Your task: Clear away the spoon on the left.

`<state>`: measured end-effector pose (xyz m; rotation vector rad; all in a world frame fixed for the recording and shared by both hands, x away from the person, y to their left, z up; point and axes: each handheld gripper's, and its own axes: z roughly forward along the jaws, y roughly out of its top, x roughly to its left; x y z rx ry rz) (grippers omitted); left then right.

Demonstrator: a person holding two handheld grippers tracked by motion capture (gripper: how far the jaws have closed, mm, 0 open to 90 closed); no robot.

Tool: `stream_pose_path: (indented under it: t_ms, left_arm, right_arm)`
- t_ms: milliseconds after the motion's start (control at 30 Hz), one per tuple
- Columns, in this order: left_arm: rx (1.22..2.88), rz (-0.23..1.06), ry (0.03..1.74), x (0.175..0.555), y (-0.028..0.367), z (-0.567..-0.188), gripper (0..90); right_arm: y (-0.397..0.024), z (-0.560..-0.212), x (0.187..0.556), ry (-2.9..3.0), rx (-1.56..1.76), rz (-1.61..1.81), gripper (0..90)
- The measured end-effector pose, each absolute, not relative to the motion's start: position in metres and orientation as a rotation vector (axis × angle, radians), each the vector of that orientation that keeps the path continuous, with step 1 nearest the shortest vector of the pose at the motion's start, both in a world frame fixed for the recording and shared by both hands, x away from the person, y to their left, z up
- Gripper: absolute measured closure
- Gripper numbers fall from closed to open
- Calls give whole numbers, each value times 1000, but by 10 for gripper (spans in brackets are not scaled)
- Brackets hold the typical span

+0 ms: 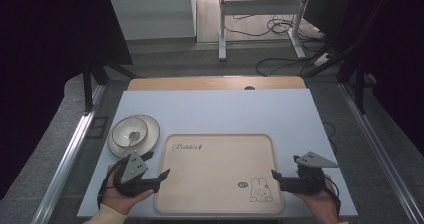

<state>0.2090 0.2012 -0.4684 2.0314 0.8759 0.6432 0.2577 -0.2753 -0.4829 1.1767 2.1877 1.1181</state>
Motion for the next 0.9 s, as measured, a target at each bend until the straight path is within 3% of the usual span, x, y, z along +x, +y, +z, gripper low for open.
stream_pose_path:
  t_ms: [900]
  left_arm:
    - [1954,700,936,214,220,-445,253]
  right_arm:
    - [-275,-484,265,2200,1172,1127,83]
